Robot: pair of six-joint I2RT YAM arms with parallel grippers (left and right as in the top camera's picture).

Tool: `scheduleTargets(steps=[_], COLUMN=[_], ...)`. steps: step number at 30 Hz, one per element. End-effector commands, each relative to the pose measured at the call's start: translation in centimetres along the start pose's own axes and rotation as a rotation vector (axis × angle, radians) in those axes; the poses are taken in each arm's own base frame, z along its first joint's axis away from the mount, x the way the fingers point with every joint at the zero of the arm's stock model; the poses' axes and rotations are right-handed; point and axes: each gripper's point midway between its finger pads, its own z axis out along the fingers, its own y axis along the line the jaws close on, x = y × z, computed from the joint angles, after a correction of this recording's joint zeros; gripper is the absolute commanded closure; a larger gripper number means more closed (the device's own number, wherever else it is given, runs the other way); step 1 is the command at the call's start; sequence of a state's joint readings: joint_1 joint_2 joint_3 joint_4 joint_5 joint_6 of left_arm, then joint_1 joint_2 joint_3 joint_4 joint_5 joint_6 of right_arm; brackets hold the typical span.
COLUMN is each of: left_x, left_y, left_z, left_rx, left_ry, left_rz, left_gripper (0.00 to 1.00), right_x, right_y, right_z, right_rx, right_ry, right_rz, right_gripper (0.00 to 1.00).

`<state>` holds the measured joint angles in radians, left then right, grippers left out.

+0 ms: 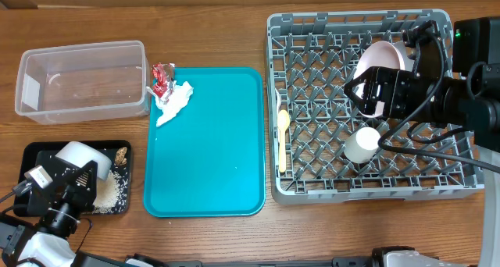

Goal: Sort waste into correct bins and load items into the dishwasher rack
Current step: 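Tip the rice bowl over the black tray to empty the rice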

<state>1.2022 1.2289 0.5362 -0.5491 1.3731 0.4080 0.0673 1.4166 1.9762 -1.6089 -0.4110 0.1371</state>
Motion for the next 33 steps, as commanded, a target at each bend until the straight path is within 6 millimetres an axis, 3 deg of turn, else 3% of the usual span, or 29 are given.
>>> scheduleTargets(steps=[1,4,6,9,12,15,17,18,20,22,24,33], left_x=[-1.2,-1.4,-1.0,-0.5,0.0,-0.5,0.2,0.4,0.7,1.4,1.2,-0.7], left_y=[-2.0,-3.2,-2.1,-1.3,0.4,-0.7,0.7,1.1,0.2,1.5,2.4,-3.2], left_z=[-0.4,-0.6,-0.4,-0.4,-0.4,-0.4,-0.4,-0.4,-0.4,-0.5,-0.6,-0.1], left_rx=[0.115,0.181,0.115,0.067,-0.026,0.037,-0.044,-0.066,-0.025,-0.098,-0.143,0.123], left_ry=[-0.068,-0.097,-0.070,-0.044,-0.004,-0.035,0.004,0.014,0.008,0.052,0.052,-0.033], left_rz=[0.078,0.062,0.130,0.019,0.116,0.007,0.072,-0.003,-0.074,0.068,-0.037,-0.048], left_gripper=[0.96,0.96,0.96,0.96,0.96,0.96,0.96,0.96,0.96,0.96,0.96,0.96], right_x=[-0.1,0.0,-0.1,-0.1,-0.1,-0.1,-0.1,-0.1,-0.1,-0.1,-0.1,0.0], right_y=[0.1,0.1,0.1,0.1,0.2,0.2,0.2,0.2,0.1,0.1,0.1,0.6], right_z=[-0.3,-0.3,-0.3,-0.3,-0.3,-0.3,-0.3,-0.3,-0.3,-0.3,-0.3,-0.3], right_rx=[0.002,0.002,0.002,0.002,0.002,0.001,0.001,0.002,0.002,0.002,0.002,-0.026], right_ry=[-0.011,-0.009,-0.010,-0.011,-0.013,-0.014,-0.014,-0.013,-0.010,-0.011,-0.012,-0.009], right_rz=[-0.014,-0.013,-0.013,-0.013,-0.014,-0.015,-0.015,-0.015,-0.013,-0.013,-0.014,-0.015], right_gripper=[0.06,0.06,0.06,0.06,0.06,0.06,0.06,0.06,0.06,0.06,0.06,0.08])
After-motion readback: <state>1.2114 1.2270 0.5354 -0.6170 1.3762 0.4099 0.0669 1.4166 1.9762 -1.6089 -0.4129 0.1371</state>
